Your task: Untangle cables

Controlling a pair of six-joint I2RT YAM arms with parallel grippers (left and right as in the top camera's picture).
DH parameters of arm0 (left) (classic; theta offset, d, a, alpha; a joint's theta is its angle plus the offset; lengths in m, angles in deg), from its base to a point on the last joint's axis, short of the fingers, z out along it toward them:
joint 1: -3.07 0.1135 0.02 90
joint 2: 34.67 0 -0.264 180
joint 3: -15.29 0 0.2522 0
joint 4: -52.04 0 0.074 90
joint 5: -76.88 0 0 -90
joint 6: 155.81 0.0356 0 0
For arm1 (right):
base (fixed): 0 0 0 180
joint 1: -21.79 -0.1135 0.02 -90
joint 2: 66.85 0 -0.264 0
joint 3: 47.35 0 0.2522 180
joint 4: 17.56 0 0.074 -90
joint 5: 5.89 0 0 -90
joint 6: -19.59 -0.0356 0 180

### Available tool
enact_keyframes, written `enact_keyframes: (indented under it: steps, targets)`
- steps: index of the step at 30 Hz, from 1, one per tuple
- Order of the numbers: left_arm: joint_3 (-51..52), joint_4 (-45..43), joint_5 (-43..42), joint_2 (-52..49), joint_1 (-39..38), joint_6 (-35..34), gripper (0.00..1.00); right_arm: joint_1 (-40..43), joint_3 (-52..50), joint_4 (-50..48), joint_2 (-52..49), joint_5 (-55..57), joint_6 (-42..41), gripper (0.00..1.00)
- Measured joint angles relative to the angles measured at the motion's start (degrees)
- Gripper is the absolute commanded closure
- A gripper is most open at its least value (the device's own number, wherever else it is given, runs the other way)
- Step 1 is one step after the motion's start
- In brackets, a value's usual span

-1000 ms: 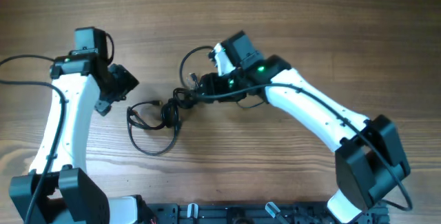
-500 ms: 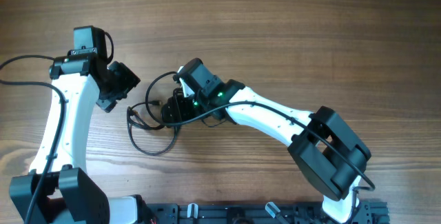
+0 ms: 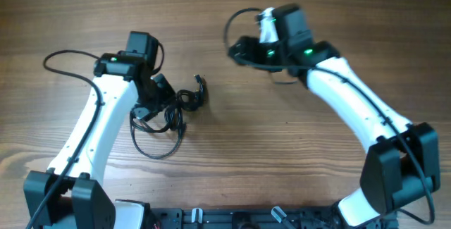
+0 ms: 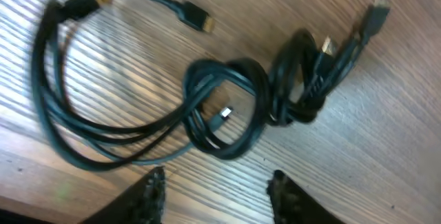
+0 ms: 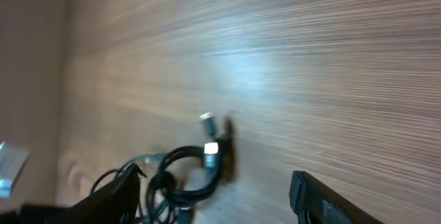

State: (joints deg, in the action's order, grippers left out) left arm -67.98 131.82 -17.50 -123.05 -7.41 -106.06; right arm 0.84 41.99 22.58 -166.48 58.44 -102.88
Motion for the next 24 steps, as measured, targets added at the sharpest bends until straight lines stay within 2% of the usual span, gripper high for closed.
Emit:
enact_keyframes:
  steps: [5,8,17,19,21,24]
  targets:
    - [6.25,-6.62,1.90,0.02,-7.34,-2.27,0.46,1.75,0.00,1.88,-0.02,-0.22,2.21,0.27]
    - [13.68,-13.18,4.61,0.11,-10.21,-2.93,0.46,1.70,0.00,2.32,-0.02,-0.24,2.82,0.26]
    - [19.65,-26.10,11.91,0.11,-11.02,-3.06,0.56,1.70,0.00,3.28,-0.02,-0.24,3.91,0.26]
    - [19.65,-28.41,12.72,0.11,-11.02,-2.27,0.67,1.70,0.00,3.32,-0.02,-0.24,4.26,0.26]
    - [19.65,-28.89,13.14,0.11,-11.02,-1.14,0.93,1.70,0.00,3.30,0.00,-0.24,4.31,0.27]
    - [19.65,-29.22,13.38,0.11,-11.02,-0.11,0.96,1.66,0.00,3.34,-0.02,-0.26,4.55,0.26]
